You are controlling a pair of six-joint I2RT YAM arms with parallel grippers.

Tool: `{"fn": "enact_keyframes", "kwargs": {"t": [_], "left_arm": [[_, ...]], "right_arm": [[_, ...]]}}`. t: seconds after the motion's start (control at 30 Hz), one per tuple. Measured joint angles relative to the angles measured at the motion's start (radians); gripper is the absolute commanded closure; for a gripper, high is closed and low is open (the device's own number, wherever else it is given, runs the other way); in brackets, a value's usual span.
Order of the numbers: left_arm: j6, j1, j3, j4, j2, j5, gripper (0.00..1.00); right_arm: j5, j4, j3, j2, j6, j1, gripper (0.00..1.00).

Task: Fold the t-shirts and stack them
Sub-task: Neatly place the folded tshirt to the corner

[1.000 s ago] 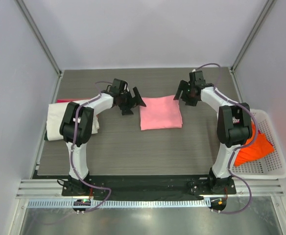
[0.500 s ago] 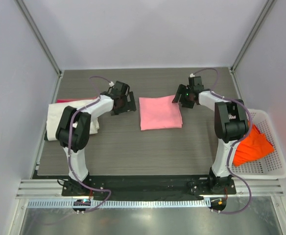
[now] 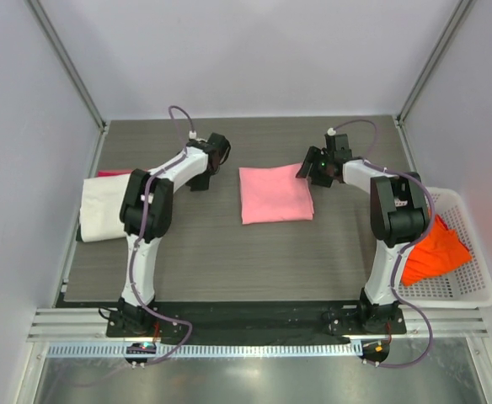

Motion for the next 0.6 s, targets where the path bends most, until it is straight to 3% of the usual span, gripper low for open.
{"fn": "enact_keyframes", "kwargs": {"t": [0.23,0.37,0.47,0.57,0.6], "left_arm": [[0.021,0.039,0.041,-0.066,0.114,-0.074,0.39],[0.028,0.102,0.042,-0.069,0.127,-0.079,0.5],[0.03,0.14,0.042,-0.068,0.135,-0.073,0.63],[0.023,0.156,0.042,-0.068,0.139,-0.062,0.98],[0.021,0.156,0.042,-0.069,0.139,-0.055,1.0]], "right_arm": [[-0.011,0.0,-0.003,-0.001,0.002,0.0,0.34],[-0.014,0.0,-0.003,-0.001,0.002,0.0,0.34],[-0.015,0.001,-0.004,-0.001,0.002,0.0,0.34],[-0.015,0.001,-0.005,-0.001,0.002,0.0,0.34],[-0.015,0.002,-0.005,-0.001,0.003,0.0,0.35]]}}
